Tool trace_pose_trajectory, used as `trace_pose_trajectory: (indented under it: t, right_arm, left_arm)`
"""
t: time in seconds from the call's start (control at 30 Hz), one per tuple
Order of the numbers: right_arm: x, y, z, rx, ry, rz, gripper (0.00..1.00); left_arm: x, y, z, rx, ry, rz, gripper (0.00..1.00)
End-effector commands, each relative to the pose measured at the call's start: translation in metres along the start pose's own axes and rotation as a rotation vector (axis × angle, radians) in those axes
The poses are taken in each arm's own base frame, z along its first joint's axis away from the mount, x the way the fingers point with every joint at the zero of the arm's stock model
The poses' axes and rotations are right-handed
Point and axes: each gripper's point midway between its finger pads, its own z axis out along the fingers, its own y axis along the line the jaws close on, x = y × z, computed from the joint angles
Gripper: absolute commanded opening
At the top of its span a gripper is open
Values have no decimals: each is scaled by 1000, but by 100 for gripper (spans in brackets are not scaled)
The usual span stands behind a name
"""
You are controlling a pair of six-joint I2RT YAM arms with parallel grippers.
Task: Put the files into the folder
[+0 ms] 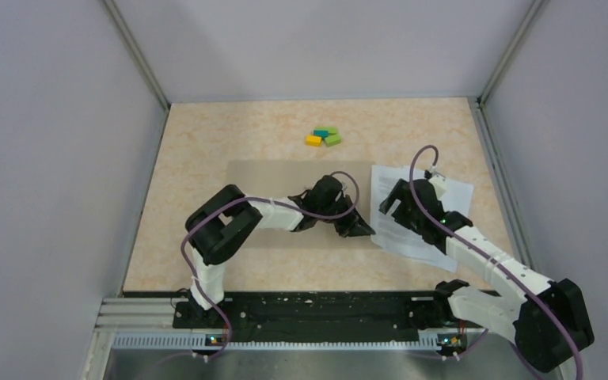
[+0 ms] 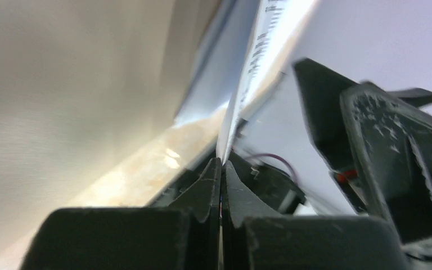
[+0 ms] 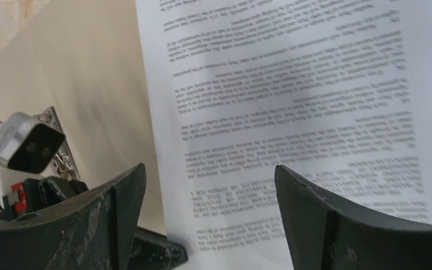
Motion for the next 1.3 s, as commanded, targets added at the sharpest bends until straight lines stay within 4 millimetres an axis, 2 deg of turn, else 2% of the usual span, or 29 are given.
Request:
trace_pose_trajectory:
  t: [0.0, 0.03, 0.07, 0.2, 0.43, 0.57, 0.67, 0.87, 1.07, 1.27]
  right_arm:
    - [-23, 24, -15, -58, -8, -80, 86]
    - [-28, 28, -17, -71, -3, -90, 87]
    - [-31, 30, -17, -80, 3, -93, 87]
    - [-40, 38, -18, -116, 20, -122, 88]
    - [-45, 52, -10, -191, 70, -154, 90]
    - [-39, 60, 5, -277, 135, -136, 92]
    - [-32, 66, 17, -306, 172, -132, 92]
    - [-20, 81, 42, -360, 226, -114, 89]
    - [-5, 99, 63, -322, 256, -191, 86]
    - [13, 116, 77, -325, 296, -217, 83]
  left_arm:
    - [-35, 7, -33, -266, -170, 331, 0]
    - [-43, 22, -43, -393, -183, 411, 0]
    - [-55, 27, -52, -482, -222, 468, 0]
    - [-82, 33, -80, -666, -311, 584, 0]
    - [-85, 14, -116, -498, -259, 477, 0]
    - [-97, 16, -148, -456, -266, 411, 0]
    - [-103, 36, -166, -528, -268, 396, 0]
    - [-99, 68, -184, -561, -252, 323, 0]
    - [-111, 114, -221, -787, -328, 293, 0]
    - [-116, 137, -228, -880, -369, 257, 0]
